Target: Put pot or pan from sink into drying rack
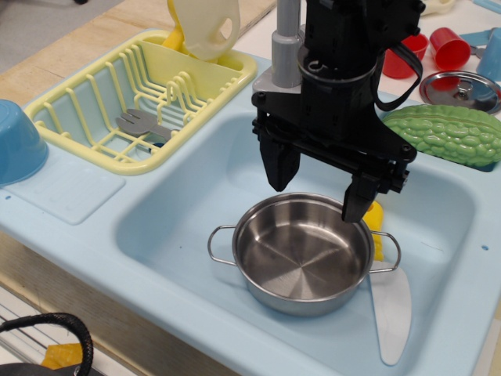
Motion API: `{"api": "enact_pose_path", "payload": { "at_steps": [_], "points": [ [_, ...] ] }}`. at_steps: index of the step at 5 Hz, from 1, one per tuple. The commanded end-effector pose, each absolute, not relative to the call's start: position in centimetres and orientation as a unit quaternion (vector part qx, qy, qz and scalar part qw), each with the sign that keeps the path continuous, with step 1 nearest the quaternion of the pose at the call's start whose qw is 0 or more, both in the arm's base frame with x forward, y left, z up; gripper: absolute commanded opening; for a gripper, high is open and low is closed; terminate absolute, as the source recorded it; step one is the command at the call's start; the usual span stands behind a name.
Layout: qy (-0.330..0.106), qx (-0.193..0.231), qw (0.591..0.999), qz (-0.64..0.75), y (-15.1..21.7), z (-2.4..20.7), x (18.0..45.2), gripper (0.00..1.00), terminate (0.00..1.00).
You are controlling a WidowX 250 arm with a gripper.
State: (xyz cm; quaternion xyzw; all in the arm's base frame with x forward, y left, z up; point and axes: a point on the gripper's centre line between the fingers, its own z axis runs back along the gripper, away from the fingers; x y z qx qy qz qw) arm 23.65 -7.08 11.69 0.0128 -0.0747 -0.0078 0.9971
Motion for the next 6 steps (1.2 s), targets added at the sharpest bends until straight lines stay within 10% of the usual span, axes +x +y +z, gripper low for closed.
{"api": "enact_pose_path", "payload": {
  "at_steps": [1, 6],
  "points": [
    [-0.075, 0.013, 0.997, -0.008, -7.1, 11.7, 23.6, 1.0, 0.0],
    [-0.081, -0.007, 0.993, -0.088, -10.4, 9.1, 19.9, 1.0, 0.0]
  ]
}}
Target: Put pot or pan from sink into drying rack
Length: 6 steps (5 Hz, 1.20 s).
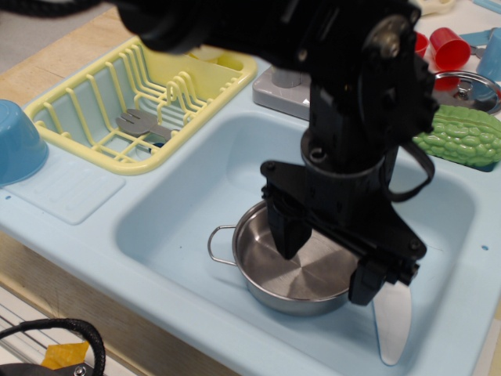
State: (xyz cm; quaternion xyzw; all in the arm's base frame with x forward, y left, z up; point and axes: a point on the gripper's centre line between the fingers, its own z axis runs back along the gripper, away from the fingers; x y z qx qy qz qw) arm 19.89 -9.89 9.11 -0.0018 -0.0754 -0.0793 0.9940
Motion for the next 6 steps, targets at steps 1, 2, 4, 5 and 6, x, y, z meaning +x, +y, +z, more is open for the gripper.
{"api": "enact_pose_path", "payload": {
  "at_steps": [1, 2, 4, 5, 6],
  "points": [
    [-0.069, -0.016, 0.993, -0.091, -10.4, 8.0, 19.8, 1.0, 0.0],
    [-0.055, -0.025, 0.994, -0.091, -10.5, 6.6, 20.0, 1.0, 0.0],
    [-0.037, -0.036, 0.995, -0.086, -10.6, 5.4, 20.8, 0.0, 0.0],
    [-0.05, -0.012, 0.995, -0.083, -10.7, 6.1, 20.7, 0.0, 0.0],
    [-0.088, 0.026, 0.993, -0.079, -10.9, 7.4, 20.4, 0.0, 0.0]
  ]
}}
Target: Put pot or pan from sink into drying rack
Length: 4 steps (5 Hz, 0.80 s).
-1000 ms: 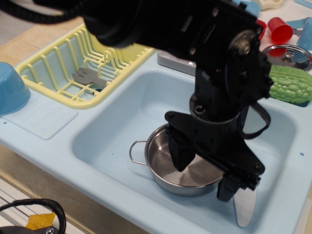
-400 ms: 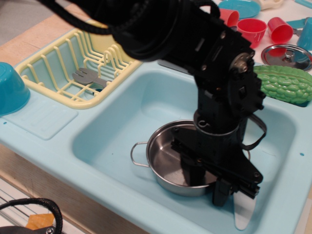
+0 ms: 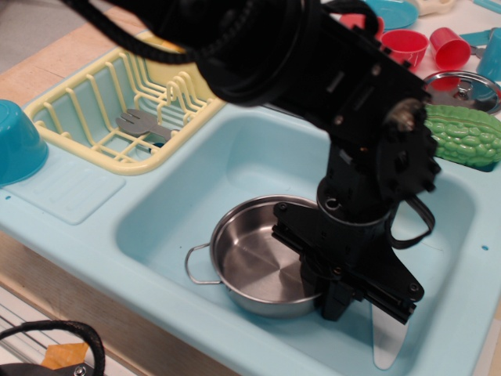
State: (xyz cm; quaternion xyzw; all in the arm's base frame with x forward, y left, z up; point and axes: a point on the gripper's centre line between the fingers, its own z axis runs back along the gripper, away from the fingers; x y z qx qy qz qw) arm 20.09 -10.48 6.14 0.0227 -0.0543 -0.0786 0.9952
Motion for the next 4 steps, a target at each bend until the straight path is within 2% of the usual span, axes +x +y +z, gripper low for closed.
{"api": "enact_pose_path", "payload": {
  "at_steps": [1, 2, 4],
  "points": [
    [-0.118, 0.056, 0.989, -0.075, -10.9, 8.5, 20.2, 0.0, 0.0],
    [-0.14, 0.083, 0.984, -0.075, -10.5, 9.9, 20.4, 0.0, 0.0],
    [-0.157, 0.121, 0.977, -0.077, -7.5, 12.4, 21.9, 0.0, 0.0]
  ]
}}
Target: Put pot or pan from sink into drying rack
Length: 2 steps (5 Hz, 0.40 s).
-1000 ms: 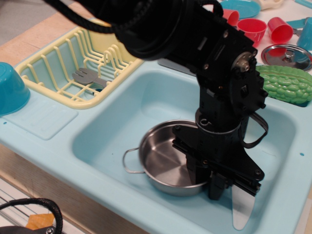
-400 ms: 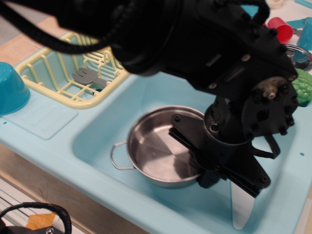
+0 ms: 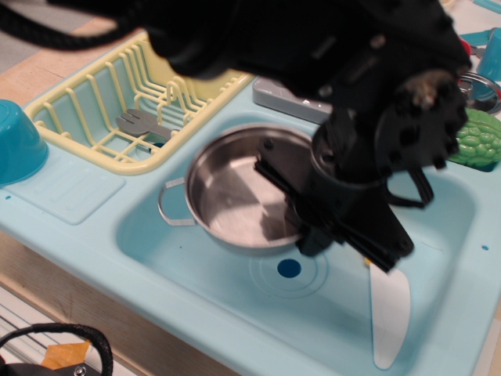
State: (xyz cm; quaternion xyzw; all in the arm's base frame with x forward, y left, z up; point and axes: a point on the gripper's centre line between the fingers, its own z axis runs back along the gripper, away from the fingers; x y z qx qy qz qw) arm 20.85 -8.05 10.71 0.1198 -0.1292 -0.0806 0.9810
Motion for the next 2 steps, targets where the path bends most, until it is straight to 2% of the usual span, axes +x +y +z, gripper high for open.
{"api": "enact_pose_path", "payload": {
  "at_steps": [1, 2],
  "points": [
    [-0.162, 0.133, 0.974, -0.082, -5.9, 13.5, 22.9, 0.0, 0.0],
    [-0.158, 0.145, 0.973, -0.084, -3.9, 14.3, 24.1, 0.0, 0.0]
  ]
}}
